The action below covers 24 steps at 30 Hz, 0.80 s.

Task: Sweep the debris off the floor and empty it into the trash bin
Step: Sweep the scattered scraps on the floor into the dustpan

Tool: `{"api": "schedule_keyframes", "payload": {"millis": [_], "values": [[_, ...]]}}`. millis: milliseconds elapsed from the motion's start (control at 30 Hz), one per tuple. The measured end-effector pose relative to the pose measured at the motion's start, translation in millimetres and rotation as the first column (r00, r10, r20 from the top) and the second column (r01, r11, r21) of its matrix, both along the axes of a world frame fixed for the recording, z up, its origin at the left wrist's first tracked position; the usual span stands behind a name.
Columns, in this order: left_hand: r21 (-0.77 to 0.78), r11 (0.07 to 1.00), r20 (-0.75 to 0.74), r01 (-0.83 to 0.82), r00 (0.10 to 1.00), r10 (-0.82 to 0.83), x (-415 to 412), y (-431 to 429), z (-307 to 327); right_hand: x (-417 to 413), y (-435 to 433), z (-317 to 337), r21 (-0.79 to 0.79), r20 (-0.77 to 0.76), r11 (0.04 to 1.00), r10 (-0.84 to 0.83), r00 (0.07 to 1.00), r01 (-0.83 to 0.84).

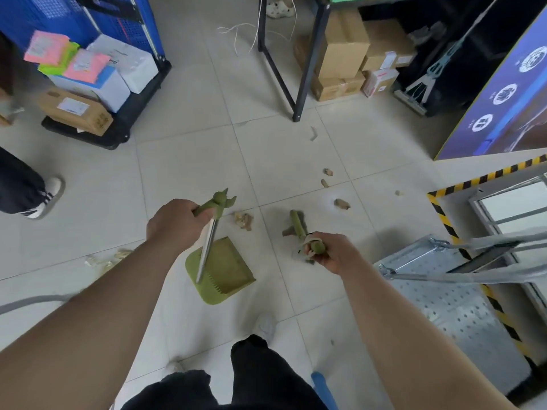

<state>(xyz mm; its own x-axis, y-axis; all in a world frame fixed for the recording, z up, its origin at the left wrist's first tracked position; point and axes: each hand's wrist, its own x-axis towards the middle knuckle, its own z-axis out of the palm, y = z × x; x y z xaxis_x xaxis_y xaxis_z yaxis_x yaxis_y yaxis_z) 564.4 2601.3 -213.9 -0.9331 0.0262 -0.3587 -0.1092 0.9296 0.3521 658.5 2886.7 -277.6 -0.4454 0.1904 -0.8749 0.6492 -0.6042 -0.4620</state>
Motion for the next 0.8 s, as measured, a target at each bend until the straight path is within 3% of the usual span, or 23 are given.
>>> {"api": "schedule_keyframes", "payload": {"millis": [100, 300, 567, 667, 800], "values": [[0.006, 1.000, -0.031, -0.004, 1.000, 0.005, -10, 20, 3, -10, 12, 11, -0.015, -0.051, 1.000, 0.009, 0.999, -0.010], [0.069, 0.998, -0.062, 0.008, 0.998, -0.004, -29, 61, 6, 2, 73, 19, -0.088, -0.125, 0.983, -0.173, 0.977, 0.162], [0.103, 0.986, -0.092, 0.128, 0.989, -0.118, -72, 117, 8, 5, 137, 12, 0.087, -0.096, 0.949, -0.294, 0.951, 0.302], [0.125, 0.979, -0.101, 0.160, 0.984, -0.147, -97, 138, 7, -16, 160, 13, 0.212, -0.004, 0.944, -0.258, 0.966, 0.253], [0.129, 0.974, -0.088, 0.189, 0.980, -0.178, -137, 163, 4, -59, 186, 5, 0.251, 0.034, 0.927, -0.296, 0.955, 0.278]]}}
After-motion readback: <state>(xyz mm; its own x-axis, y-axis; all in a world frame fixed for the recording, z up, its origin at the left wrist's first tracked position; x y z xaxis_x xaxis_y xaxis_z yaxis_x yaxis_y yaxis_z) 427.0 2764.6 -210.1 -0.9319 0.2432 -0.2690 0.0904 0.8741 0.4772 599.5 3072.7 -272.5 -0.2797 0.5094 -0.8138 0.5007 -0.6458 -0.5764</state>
